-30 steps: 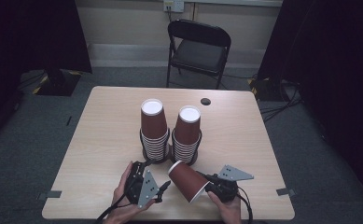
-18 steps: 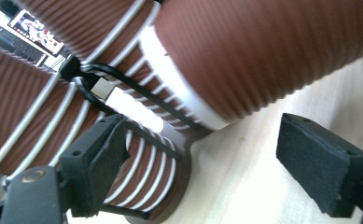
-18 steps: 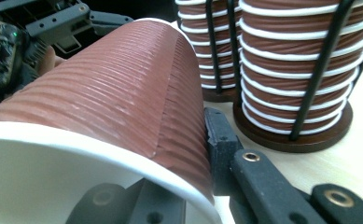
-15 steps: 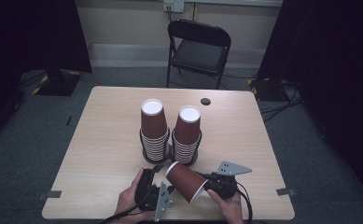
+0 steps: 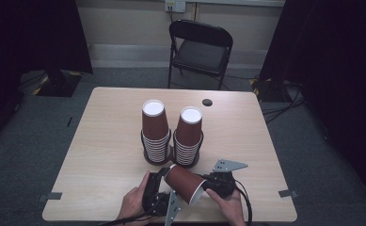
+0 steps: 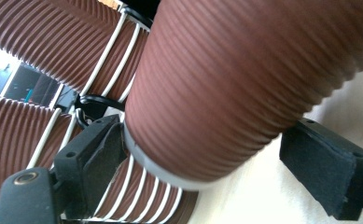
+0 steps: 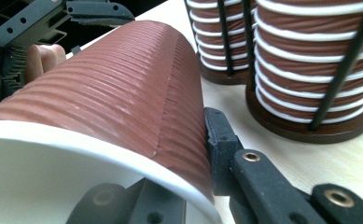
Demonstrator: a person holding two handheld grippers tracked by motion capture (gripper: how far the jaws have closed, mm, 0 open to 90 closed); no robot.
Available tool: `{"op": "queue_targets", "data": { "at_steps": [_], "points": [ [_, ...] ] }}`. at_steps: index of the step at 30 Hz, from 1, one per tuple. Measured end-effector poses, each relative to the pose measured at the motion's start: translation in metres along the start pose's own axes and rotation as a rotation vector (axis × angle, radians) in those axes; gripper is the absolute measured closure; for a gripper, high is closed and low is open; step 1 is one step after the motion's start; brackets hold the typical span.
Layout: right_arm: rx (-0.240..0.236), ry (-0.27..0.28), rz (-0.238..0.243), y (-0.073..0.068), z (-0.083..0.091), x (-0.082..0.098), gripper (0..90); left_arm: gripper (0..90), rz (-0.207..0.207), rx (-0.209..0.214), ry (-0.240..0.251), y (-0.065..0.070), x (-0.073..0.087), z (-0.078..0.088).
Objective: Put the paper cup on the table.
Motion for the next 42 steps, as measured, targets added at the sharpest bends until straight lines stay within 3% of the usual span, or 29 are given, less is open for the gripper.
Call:
{"op": "queue_targets", "data": {
  "at_steps": [8, 19, 25, 28, 32, 33, 36, 42],
  "points": [
    [-0.029, -0.034, -0.002, -0.004, -0.011, -0.004, 85.8, 4.7, 0.003, 0.001, 0.021, 0.003, -0.006, -0.001],
    [-0.048, -0.063, 0.002, -0.008, -0.021, -0.012, 86.4, 6.3, -0.01, 0.011, 0.049, 0.006, -0.014, -0.001],
    [-0.065, -0.083, -0.023, -0.01, -0.027, -0.012, 86.8, 6.9, 0.006, 0.011, 0.078, 0.009, -0.02, 0.001],
    [-0.063, -0.091, -0.028, -0.01, -0.029, -0.013, 87.3, 7.9, -0.016, 0.004, 0.084, 0.009, -0.024, 0.002],
    [-0.064, -0.098, -0.032, -0.011, -0.031, -0.013, 87.5, 7.0, -0.011, 0.0, 0.103, 0.007, -0.032, 0.002],
    [-0.064, -0.098, -0.032, -0.011, -0.032, -0.013, 87.6, 6.7, 0.008, -0.003, 0.116, 0.008, -0.033, 0.001],
    [-0.06, -0.101, -0.03, -0.013, -0.033, -0.014, 87.6, 6.1, 0.006, 0.002, 0.107, 0.006, -0.033, 0.001],
    [-0.079, -0.093, -0.042, -0.015, -0.037, -0.014, 87.3, 5.3, 0.046, -0.003, 0.119, 0.004, -0.035, -0.002]
  ]
}}
Point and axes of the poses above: each handheld gripper's, and its own axes: z roughly backward along the jaws, x roughly out of its underside, y roughly to its right, the point moved 5 cm from there along -z, roughly forward along the jaws, and after that the axes turned 5 degrees about -z, right-handed, at the moved point
